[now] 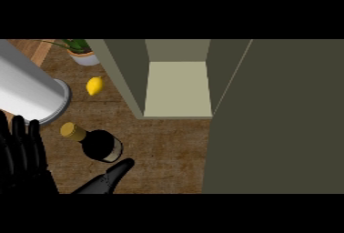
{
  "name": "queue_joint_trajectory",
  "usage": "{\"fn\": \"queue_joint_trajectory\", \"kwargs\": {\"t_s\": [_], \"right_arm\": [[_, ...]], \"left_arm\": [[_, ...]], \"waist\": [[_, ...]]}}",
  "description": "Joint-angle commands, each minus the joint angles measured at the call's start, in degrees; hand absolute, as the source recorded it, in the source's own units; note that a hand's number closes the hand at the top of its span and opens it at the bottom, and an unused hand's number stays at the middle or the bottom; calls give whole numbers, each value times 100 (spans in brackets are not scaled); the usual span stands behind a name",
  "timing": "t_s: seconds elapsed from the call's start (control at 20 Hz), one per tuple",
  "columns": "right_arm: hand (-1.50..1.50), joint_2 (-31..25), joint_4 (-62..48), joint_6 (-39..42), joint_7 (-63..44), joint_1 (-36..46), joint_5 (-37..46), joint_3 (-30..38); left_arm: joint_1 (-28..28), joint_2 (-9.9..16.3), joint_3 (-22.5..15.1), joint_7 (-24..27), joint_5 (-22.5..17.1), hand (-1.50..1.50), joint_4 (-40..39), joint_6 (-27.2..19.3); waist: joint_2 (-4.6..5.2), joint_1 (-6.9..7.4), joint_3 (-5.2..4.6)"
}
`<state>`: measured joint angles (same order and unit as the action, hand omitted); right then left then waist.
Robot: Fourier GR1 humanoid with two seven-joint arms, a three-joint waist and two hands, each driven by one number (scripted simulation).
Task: Pick up the wine, place it into the cabinet and close the cabinet
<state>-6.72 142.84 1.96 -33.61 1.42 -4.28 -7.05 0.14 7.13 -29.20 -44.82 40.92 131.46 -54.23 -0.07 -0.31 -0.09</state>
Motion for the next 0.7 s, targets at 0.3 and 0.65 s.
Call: {"fn": "queue_joint_trajectory", "kwargs": {"t_s": [0.3,0.65], "right_arm": [[-150,-39,769,158,-173,-339,-545,132],[-150,40,881,-41,-569,-89,-346,-14]], "left_arm": [[655,499,147,1763,-2426,-150,-495,-623],[982,240,456,3338,-3571,-150,-1060,-385]], "waist": [[0,-17,-4],[-5,21,-4]]}}
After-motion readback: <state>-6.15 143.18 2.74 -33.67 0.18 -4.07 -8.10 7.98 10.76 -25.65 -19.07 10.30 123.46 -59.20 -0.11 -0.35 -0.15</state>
